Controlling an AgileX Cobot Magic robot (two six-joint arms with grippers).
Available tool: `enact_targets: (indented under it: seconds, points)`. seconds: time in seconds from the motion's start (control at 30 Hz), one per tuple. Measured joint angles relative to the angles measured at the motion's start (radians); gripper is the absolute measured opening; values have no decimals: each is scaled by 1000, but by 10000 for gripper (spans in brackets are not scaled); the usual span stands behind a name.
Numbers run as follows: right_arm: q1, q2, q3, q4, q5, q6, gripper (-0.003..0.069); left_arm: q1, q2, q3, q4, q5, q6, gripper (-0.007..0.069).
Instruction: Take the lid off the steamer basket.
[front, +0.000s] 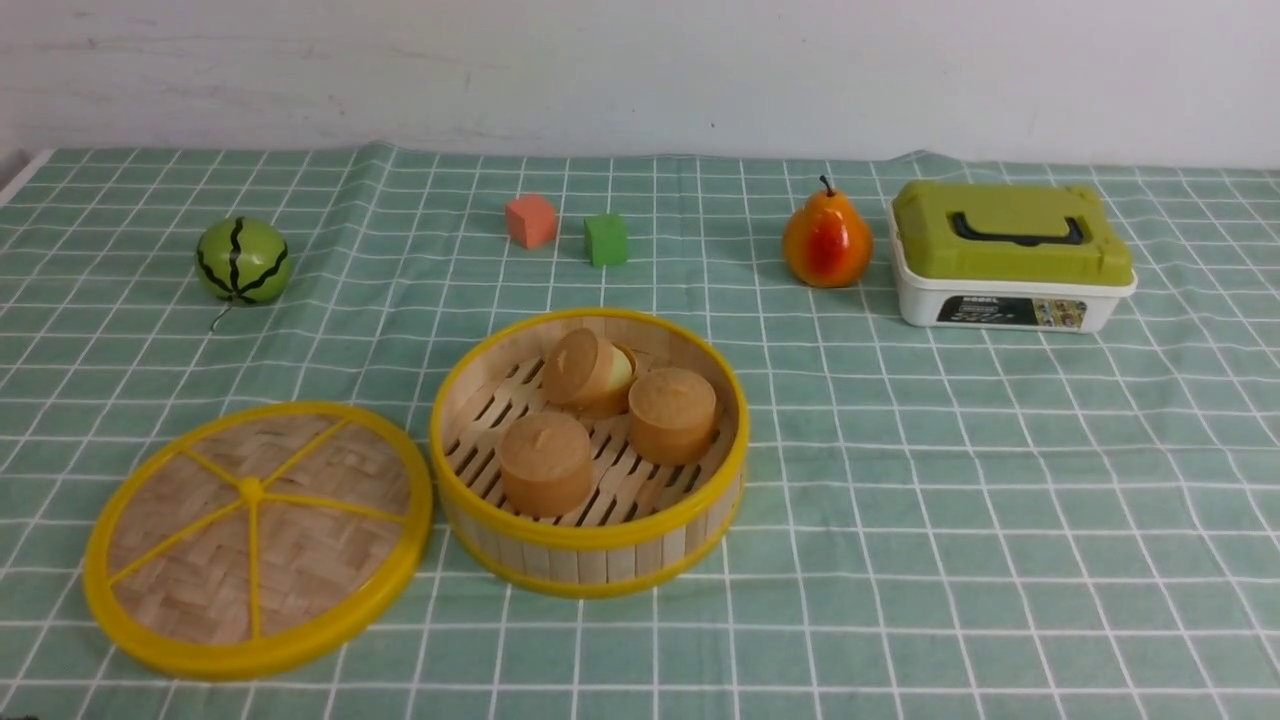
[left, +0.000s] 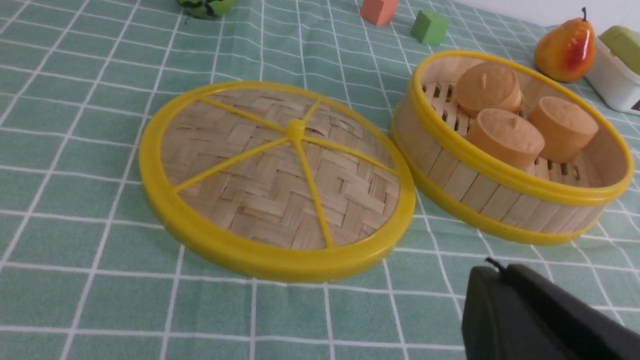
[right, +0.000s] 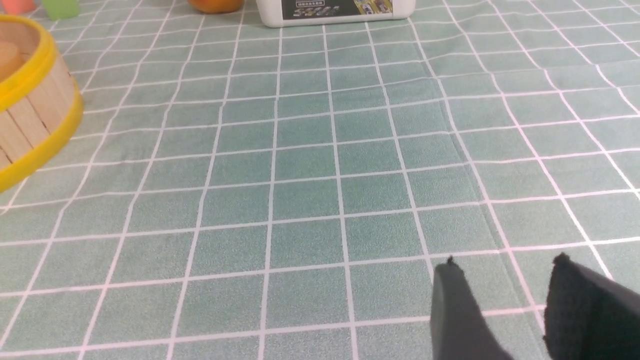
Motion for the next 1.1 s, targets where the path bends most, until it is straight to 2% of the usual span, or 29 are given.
enact_targets:
  seconds: [0.07, 0.2, 1.1]
  points:
    - [0, 0, 0, 0, 0, 0, 241, 0, -48, 94, 2, -48, 0, -9]
    - [0, 0, 0, 0, 0, 0, 241, 0, -54, 150, 6, -72, 0, -6]
    - [0, 0, 0, 0, 0, 0, 241, 0, -54, 154, 39, -44, -4, 8]
